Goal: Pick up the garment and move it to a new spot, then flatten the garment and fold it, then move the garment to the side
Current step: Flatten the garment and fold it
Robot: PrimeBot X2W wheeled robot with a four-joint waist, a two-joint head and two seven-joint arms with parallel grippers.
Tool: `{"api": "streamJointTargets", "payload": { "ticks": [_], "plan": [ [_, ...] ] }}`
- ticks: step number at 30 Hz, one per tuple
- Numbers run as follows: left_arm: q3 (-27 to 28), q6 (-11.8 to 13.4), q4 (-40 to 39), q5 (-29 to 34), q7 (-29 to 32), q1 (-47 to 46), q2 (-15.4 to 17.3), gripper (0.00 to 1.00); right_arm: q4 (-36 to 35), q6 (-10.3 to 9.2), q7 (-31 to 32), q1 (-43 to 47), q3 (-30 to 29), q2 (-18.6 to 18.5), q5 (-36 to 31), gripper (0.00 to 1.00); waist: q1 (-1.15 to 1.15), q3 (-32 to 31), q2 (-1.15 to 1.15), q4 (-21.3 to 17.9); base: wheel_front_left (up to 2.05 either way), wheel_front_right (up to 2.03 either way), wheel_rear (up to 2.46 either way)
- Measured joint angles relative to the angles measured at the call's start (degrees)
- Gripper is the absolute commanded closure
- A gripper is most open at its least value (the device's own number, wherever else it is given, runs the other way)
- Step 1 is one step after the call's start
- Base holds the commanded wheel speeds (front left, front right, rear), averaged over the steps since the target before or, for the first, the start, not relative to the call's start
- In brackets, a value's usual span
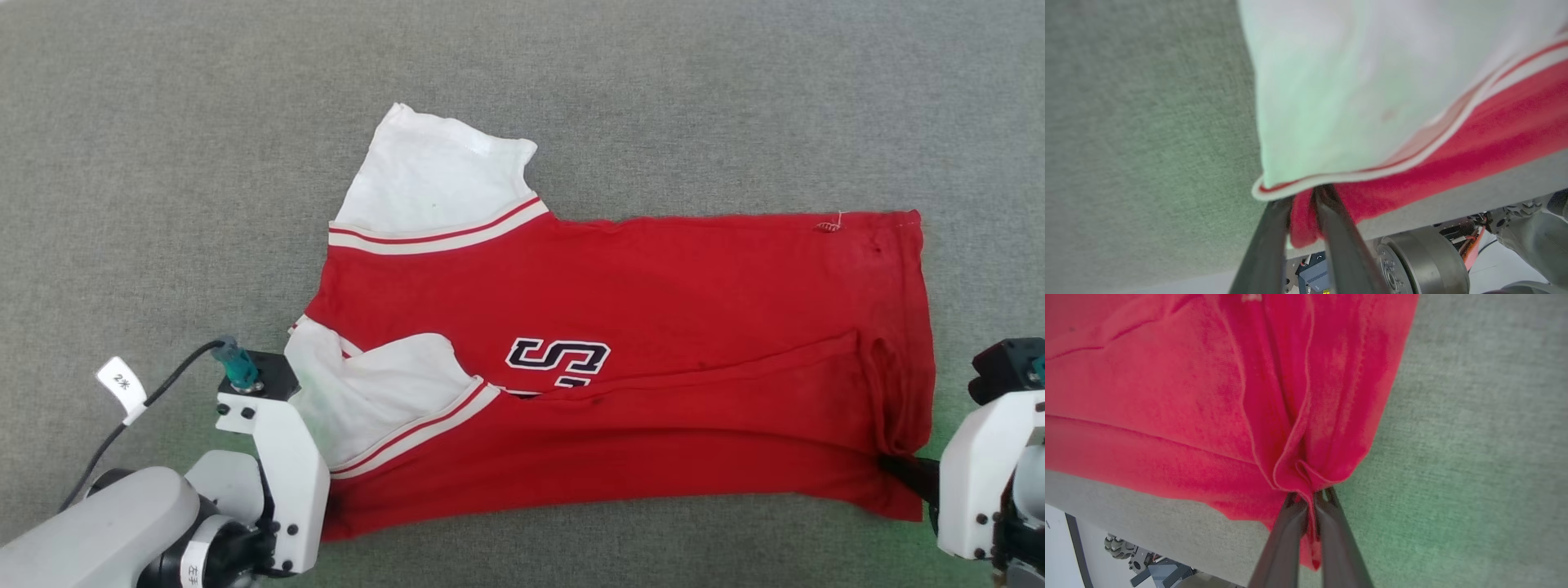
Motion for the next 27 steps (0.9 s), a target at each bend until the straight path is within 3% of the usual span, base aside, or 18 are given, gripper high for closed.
{"api": "streamJointTargets", "payload": {
  "ticks": [1, 4, 11, 15, 20, 27],
  "plan": [
    [0.1, -0.5, 0.4, -0.1, 0.0, 0.0, -0.2, 0.0, 0.5, 0.0, -0.3, -0.1, 0.2, 0.1, -0.4, 0.0, 0.0, -0.1, 0.0, 0.0, 0.0, 0.0, 0.0],
    [0.6, -0.8, 0.3, -0.2, 0.2, -0.4, 0.5, 0.0, 1.2, 0.01, -1.5, -0.6, 0.5, 0.9, -0.5, 0.0, 0.0, -0.3, 0.0, -0.2, 0.0, 0.0, 0.0],
    [2.7, 2.6, -8.2, 1.8, 3.2, -4.8, 7.6, 0.0, -0.6, 0.13, -4.3, -0.6, -1.3, 2.1, -1.1, 0.0, 0.0, -0.9, 0.0, -1.0, 0.0, 0.0, 0.0],
    [4.5, 3.1, -12.2, 3.8, 4.9, -9.1, 10.4, 0.0, -3.3, -0.01, -8.5, -0.8, -2.6, 3.9, -1.2, 0.0, 0.0, -1.0, 0.0, -2.3, 0.0, 0.0, 0.0],
    [6.1, 0.4, -10.2, 5.9, 5.4, -14.7, 9.9, 0.0, -6.4, -0.02, -15.7, -2.6, -2.2, 5.8, -2.3, 0.0, 0.0, -0.8, 0.0, -5.0, 0.0, 0.0, 0.0],
    [7.0, -7.1, 1.5, 8.7, 2.9, -21.5, 5.4, 0.0, -8.8, -0.02, -33.0, -7.4, 2.2, 6.5, -6.2, 0.0, 0.0, 0.2, 0.0, -10.7, 0.0, 0.0, 0.0]
  ]
}}
